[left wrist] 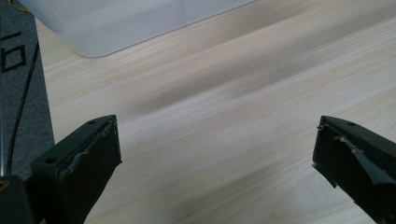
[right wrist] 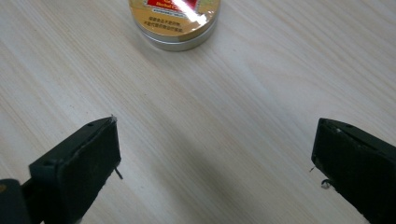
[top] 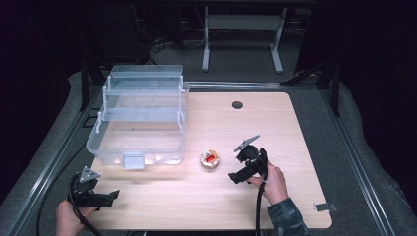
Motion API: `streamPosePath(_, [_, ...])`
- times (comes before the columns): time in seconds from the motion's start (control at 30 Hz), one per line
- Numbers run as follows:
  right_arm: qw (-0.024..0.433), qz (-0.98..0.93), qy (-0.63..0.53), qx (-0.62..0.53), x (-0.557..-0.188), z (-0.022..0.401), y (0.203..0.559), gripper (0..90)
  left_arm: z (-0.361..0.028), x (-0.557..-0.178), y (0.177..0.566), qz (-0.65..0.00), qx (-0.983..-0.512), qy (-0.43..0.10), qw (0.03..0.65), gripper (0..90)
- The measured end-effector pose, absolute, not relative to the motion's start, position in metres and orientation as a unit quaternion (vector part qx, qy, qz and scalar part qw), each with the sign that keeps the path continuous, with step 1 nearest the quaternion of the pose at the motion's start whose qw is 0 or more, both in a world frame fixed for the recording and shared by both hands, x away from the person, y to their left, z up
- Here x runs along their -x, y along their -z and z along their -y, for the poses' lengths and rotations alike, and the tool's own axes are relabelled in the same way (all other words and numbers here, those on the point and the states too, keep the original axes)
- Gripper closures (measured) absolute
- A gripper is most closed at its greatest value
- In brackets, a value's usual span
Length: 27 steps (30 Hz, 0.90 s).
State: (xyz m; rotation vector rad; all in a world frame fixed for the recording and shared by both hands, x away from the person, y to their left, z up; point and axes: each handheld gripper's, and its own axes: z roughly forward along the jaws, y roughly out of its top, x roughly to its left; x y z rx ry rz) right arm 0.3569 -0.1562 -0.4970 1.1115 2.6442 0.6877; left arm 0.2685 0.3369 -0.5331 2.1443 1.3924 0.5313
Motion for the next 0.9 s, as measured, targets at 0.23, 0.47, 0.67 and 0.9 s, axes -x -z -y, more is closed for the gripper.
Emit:
streamPosePath(0.23, [0.07, -0.904, -0.222, -0.36, -0.372, 0.138, 0.497, 0.0, -0.337, -0.269, 0.534, -0.515, -0.799, -0.181, 0.251, 0.4])
streamPosePath(0.47, [0.049, -0.914, -0.204, -0.347, -0.39, 0.118, 0.496, 0.0, -0.338, -0.269, 0.534, -0.516, -0.802, -0.178, 0.243, 0.3])
streamPosePath(0.67, [0.033, -0.919, -0.188, -0.345, -0.409, 0.101, 0.499, 0.4, -0.339, -0.268, 0.535, -0.516, -0.803, -0.176, 0.241, 0.5])
streamPosePath(0.9, [0.017, -0.925, -0.183, -0.333, -0.42, 0.083, 0.502, 0.5, -0.342, -0.267, 0.534, -0.52, -0.8, -0.177, 0.239, 0.4])
